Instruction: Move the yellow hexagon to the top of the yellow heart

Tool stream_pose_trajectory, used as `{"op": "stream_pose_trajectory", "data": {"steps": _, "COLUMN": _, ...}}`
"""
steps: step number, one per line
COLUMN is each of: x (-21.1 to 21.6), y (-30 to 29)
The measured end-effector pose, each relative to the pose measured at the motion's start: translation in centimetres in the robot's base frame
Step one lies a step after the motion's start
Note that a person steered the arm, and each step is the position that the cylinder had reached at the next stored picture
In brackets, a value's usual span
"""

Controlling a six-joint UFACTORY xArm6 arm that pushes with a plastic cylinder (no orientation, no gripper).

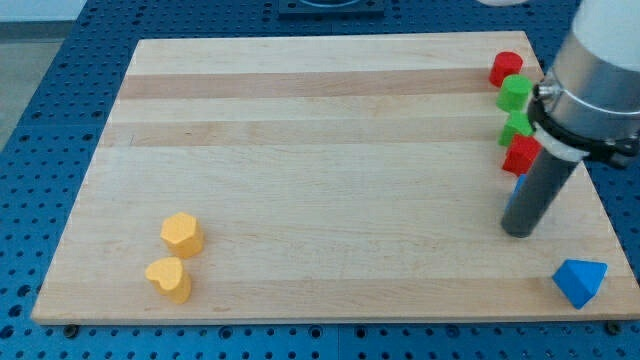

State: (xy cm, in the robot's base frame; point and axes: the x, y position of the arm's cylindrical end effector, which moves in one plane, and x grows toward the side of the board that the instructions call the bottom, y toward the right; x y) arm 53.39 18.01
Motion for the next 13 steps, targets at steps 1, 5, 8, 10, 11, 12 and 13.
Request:
{"op": "stream_pose_trajectory", "data": {"steps": 1, "x": 0.0, "y": -7.4}}
{"op": "stream_pose_trajectory", "data": {"steps": 5, "x": -1.6, "y": -30.6}}
{"op": "stream_pose_trajectory", "data": {"steps": 8, "x": -0.4, "y": -37.6}}
{"op": "stream_pose_trajectory", "data": {"steps": 10, "x": -0.4, "y": -37.9}}
{"op": "stream_pose_trajectory", "data": {"steps": 11, "x": -0.6, "y": -41.5}}
{"op": "stream_pose_trajectory", "data": {"steps": 12, "x": -0.6, "y": -43.6}}
{"op": "stream_pose_trajectory", "data": {"steps": 13, "x": -0.4, "y": -44.1}}
